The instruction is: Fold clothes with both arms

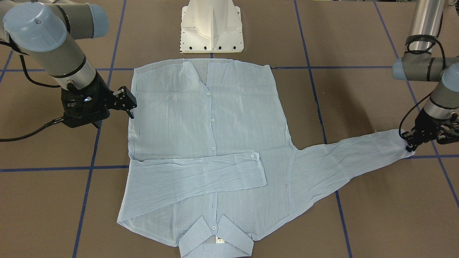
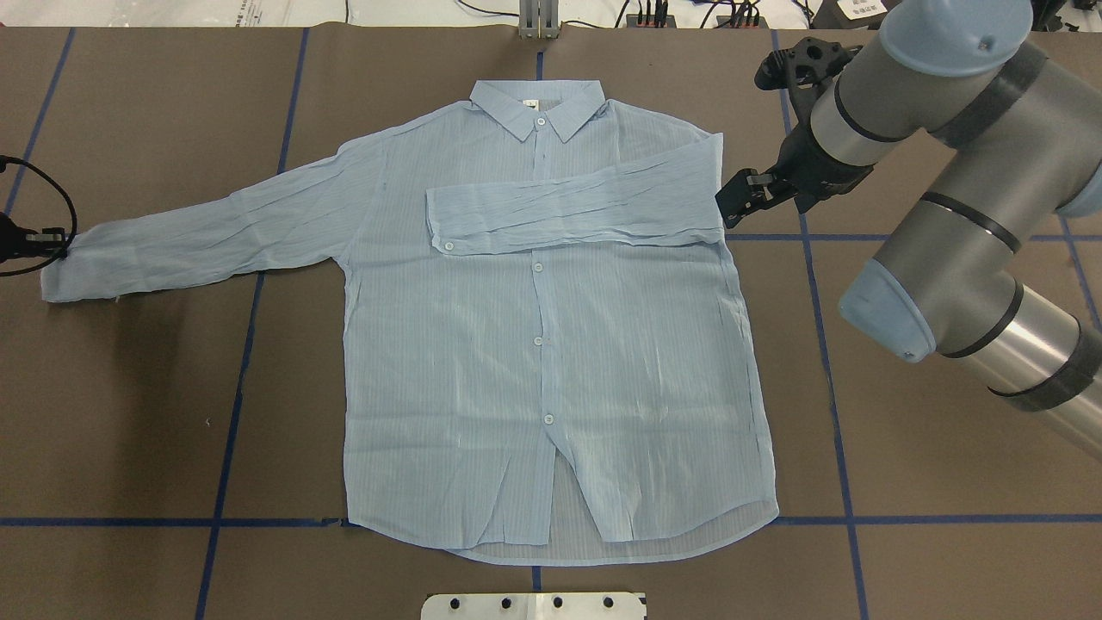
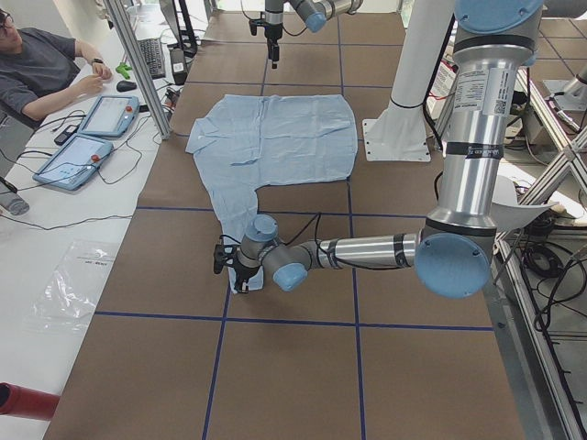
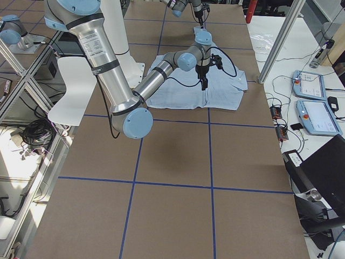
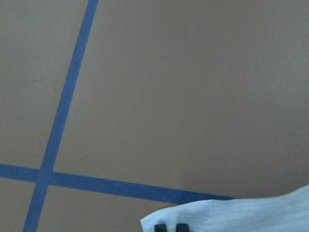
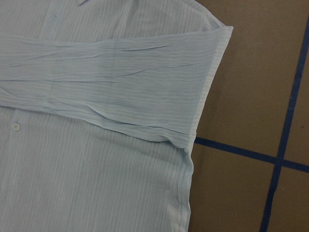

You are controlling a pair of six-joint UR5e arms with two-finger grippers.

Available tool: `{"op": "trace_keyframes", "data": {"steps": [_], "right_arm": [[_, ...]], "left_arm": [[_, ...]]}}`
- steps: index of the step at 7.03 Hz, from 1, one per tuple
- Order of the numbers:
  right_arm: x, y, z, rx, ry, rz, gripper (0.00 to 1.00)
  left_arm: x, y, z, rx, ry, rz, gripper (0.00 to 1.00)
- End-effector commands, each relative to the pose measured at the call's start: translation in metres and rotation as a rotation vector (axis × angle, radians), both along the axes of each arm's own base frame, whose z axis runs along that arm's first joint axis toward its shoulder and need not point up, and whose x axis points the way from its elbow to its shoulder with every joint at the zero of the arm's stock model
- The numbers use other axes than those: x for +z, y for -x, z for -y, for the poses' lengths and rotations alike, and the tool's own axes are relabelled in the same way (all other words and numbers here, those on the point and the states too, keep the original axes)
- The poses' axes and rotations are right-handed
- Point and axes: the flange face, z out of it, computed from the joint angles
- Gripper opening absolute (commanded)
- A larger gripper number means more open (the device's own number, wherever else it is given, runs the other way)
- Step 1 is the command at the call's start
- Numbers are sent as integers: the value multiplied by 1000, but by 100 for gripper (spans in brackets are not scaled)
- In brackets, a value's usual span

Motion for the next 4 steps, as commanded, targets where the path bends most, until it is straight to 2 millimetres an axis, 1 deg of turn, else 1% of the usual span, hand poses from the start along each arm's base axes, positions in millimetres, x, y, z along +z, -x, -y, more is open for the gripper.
{"op": "trace_keyframes", "data": {"steps": [1, 2, 3, 4], "right_arm": [[0, 0, 0, -2, 2, 1, 100], [0, -1, 0, -2, 0, 3, 100], [1, -2, 0, 0, 4, 1, 100], [15, -6, -5, -1, 18, -12, 100]], "left_arm": [[-17, 0, 1, 4, -24, -12, 0], [-36, 1, 4, 2, -37, -21, 0], [-68, 0, 7, 4, -29, -16, 0], [-120, -3, 13, 29, -21, 15, 0]]}}
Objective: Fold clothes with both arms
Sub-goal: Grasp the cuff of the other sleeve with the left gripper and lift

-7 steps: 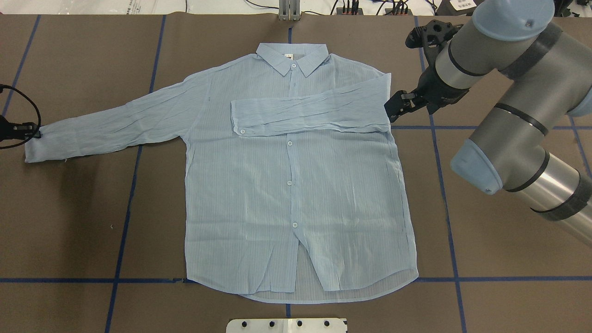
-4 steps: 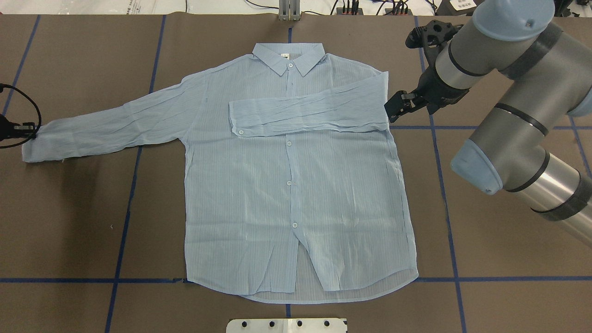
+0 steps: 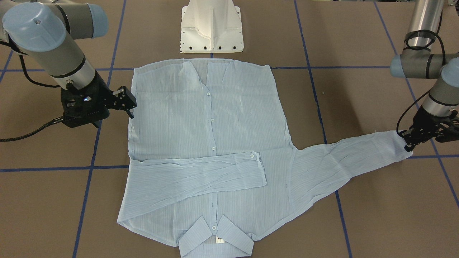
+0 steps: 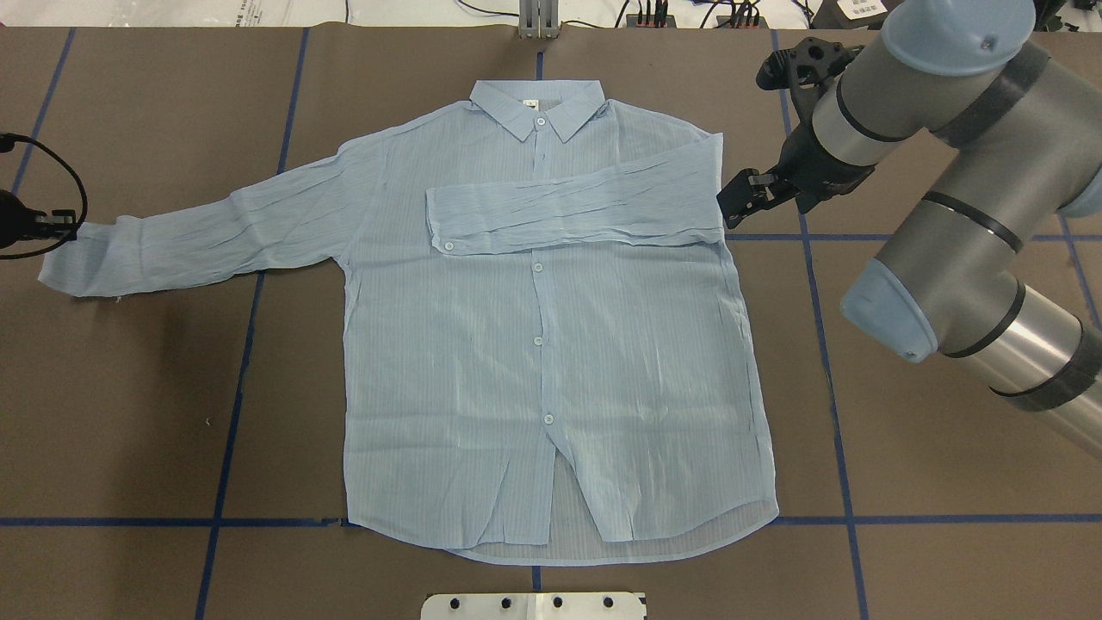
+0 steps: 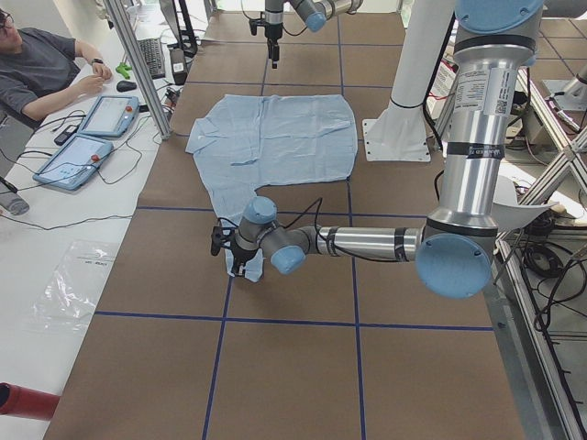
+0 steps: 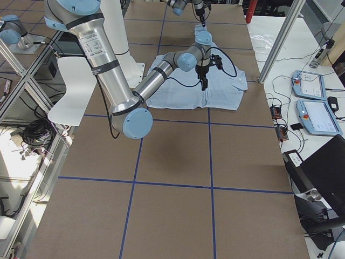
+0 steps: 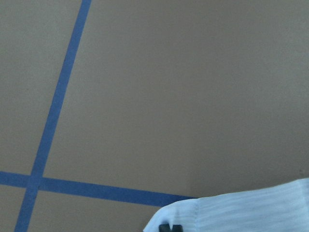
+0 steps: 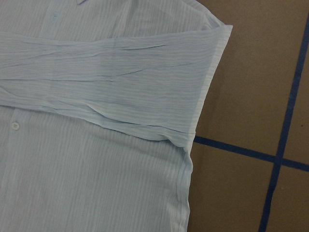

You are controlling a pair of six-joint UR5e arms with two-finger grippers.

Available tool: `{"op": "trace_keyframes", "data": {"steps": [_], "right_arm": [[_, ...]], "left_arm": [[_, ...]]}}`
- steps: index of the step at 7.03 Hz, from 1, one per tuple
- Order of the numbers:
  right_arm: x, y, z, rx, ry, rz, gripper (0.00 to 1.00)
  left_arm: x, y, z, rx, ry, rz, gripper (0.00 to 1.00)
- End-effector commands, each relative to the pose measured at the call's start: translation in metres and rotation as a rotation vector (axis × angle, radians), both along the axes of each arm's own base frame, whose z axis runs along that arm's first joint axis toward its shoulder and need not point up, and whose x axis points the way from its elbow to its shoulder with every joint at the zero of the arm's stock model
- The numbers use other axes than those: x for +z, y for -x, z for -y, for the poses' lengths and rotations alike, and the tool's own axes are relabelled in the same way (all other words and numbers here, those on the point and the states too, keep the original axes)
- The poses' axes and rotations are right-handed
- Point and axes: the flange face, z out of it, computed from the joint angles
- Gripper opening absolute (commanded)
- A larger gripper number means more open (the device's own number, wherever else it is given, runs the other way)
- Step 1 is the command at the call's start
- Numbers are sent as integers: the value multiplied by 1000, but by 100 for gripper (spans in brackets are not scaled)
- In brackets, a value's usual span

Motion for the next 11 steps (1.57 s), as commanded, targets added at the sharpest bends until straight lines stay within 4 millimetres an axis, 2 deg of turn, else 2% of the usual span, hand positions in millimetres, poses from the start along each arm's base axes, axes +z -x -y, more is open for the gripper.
{"op": "trace_keyframes", "data": {"steps": [1, 2, 3, 4, 5, 7, 8, 9, 10, 11], "right_arm": [[24, -13, -14, -8, 12, -18, 100], [27, -22, -21, -6, 9, -15, 100], [34, -33, -29, 1, 13, -19, 100], [49, -50, -44, 9, 22, -31, 100], [63, -68, -48, 23, 23, -18, 100], [104, -100, -56, 31, 53, 13, 100], [118, -118, -57, 29, 61, 16, 100], [134, -132, -59, 20, 57, -2, 100], [141, -142, -55, 34, 64, -9, 100], [147, -144, -52, 37, 70, -16, 100]], "left_arm": [[-118, -12, 24, 42, 22, 54, 0], [-177, -25, 48, 42, 43, 66, 0], [-224, -37, 67, 45, 57, 68, 0], [-268, -48, 77, 50, 85, 31, 0], [-303, -56, 82, 30, 138, -22, 0], [-373, -67, 81, -17, 205, -177, 0], [-405, -69, 80, -30, 225, -247, 0], [-447, -72, 73, -28, 230, -349, 0], [-492, -77, 72, -37, 236, -417, 0], [-521, -82, 71, -44, 257, -458, 0]]}}
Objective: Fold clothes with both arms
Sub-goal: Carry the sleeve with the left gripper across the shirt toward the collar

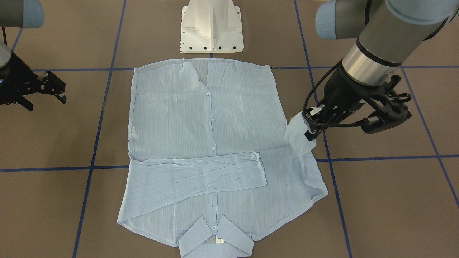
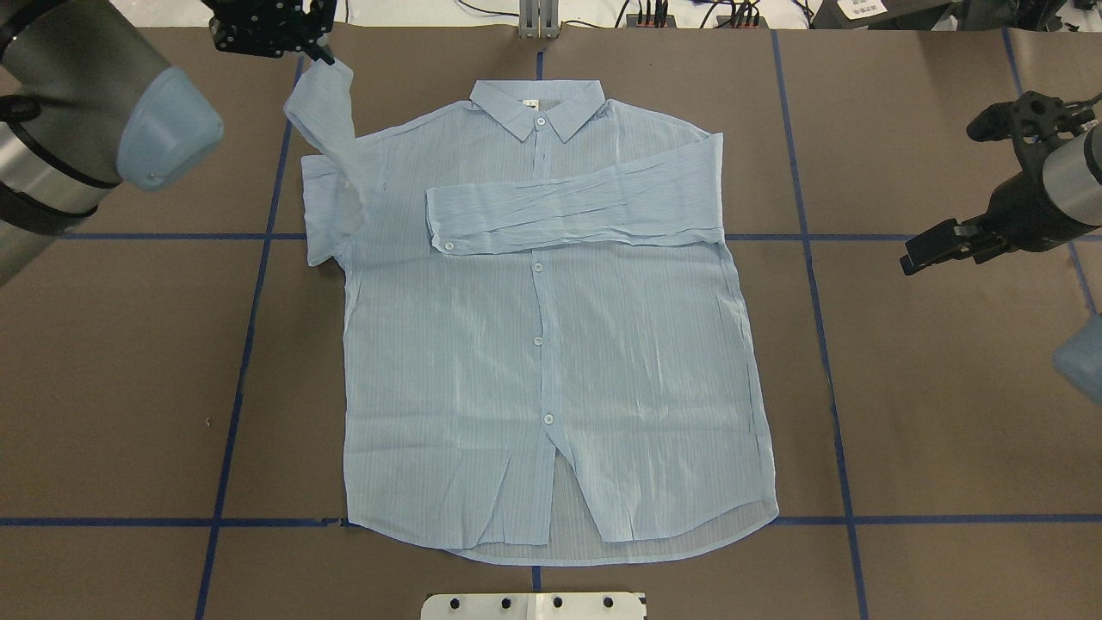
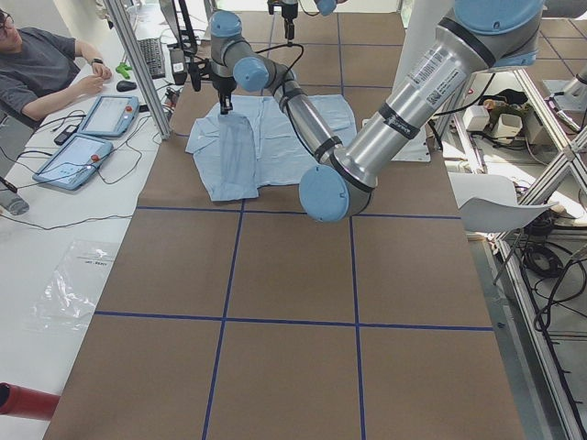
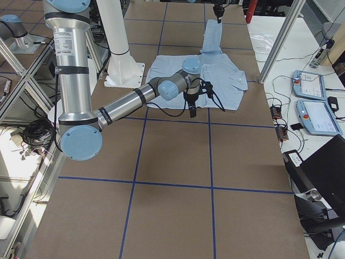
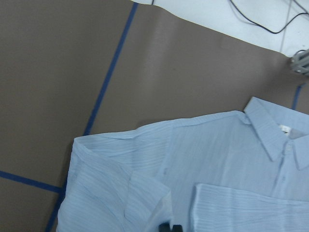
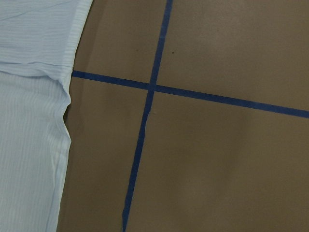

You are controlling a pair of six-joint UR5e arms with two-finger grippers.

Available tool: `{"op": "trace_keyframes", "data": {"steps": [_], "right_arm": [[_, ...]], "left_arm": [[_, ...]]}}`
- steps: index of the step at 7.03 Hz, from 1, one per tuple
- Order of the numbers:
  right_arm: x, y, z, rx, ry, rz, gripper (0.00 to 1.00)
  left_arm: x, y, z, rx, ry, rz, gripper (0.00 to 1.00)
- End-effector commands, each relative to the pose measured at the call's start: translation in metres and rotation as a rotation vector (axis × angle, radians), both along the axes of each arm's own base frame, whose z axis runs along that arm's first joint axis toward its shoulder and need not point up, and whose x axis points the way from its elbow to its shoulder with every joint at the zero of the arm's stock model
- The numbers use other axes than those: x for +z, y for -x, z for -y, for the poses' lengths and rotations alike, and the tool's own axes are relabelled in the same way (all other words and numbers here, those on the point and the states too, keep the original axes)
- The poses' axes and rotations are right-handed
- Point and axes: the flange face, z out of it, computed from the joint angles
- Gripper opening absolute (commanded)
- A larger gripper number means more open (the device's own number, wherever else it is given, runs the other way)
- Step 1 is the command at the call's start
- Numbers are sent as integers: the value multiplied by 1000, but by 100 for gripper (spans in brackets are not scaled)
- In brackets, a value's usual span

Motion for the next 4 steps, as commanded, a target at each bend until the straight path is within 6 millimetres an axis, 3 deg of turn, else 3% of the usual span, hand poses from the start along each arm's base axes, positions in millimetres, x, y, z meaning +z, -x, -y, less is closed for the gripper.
{"op": "trace_keyframes", "data": {"steps": [1, 3, 4], "right_arm": [[12, -10, 5, 10, 12, -10, 100], [13, -12, 6, 12, 20, -5, 100], [15, -13, 7, 13, 23, -5, 100]], "left_arm": [[-64, -6, -7, -12, 17, -93, 0], [-92, -34, -14, 5, 47, -143, 0], [-91, -47, -6, -2, 58, -169, 0]]}}
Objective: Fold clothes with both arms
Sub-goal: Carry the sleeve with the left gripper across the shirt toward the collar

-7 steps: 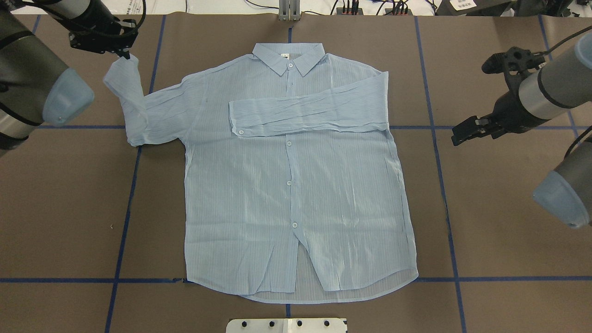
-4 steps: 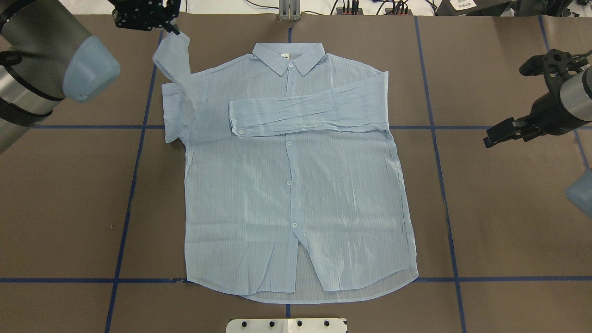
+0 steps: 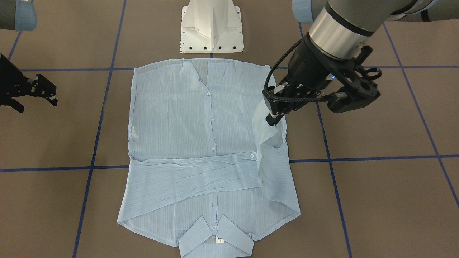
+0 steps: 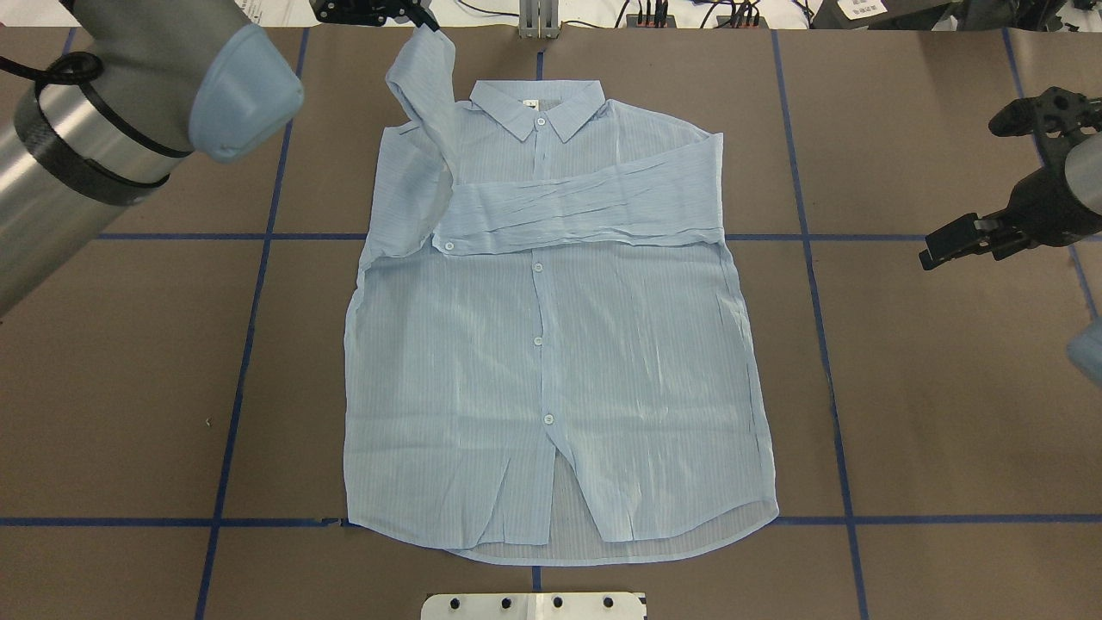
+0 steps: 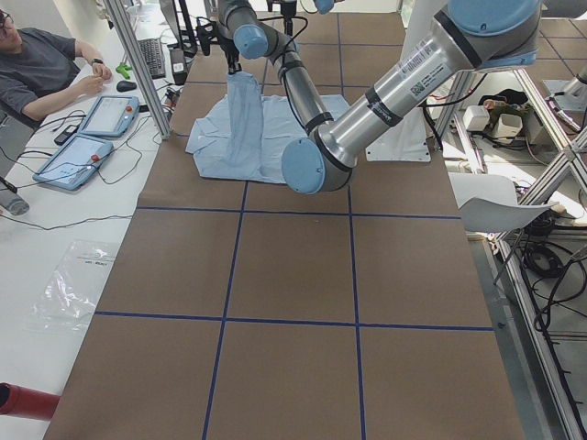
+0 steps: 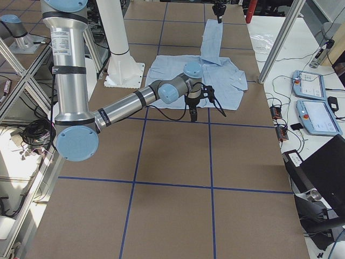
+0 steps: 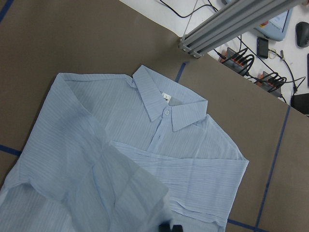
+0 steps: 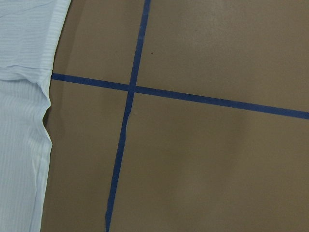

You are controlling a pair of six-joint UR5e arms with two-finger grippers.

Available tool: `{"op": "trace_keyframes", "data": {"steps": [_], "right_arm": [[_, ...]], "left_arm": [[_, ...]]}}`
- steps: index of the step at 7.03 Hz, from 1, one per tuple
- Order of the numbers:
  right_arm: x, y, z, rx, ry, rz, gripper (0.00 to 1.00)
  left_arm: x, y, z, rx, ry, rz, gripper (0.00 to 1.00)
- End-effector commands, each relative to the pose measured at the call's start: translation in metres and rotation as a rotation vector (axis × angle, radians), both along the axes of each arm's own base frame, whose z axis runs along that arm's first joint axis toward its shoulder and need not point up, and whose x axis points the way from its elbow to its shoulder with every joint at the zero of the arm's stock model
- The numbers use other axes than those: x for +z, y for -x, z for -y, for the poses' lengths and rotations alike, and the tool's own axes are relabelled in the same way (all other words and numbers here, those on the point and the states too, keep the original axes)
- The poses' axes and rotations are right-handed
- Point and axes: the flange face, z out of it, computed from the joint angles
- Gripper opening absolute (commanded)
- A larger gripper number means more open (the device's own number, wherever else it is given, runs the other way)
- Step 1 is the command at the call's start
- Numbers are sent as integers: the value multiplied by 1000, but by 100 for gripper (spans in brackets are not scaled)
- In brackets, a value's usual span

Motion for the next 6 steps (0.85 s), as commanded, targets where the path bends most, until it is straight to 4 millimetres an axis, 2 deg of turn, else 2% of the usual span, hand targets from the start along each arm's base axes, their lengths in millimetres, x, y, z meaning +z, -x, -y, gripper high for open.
{"op": "trace_keyframes", "data": {"steps": [1, 2, 3, 4, 5, 6], "right_arm": [[2, -1, 2, 1, 5, 1, 100], [2, -1, 2, 3, 6, 0, 100], [2, -2, 3, 6, 6, 0, 100], [2, -2, 3, 5, 8, 1, 100], [2, -2, 3, 5, 7, 2, 100], [4, -3, 3, 5, 9, 0, 100]], "left_arm": [[-1, -39, 12, 1, 36, -50, 0], [-2, -68, 18, 8, 66, -67, 0], [-12, -83, 38, -15, 109, -72, 0], [-12, -95, 43, -35, 154, -103, 0], [-10, -121, 39, -76, 163, -118, 0], [-4, -156, 30, -111, 164, -100, 0]]}}
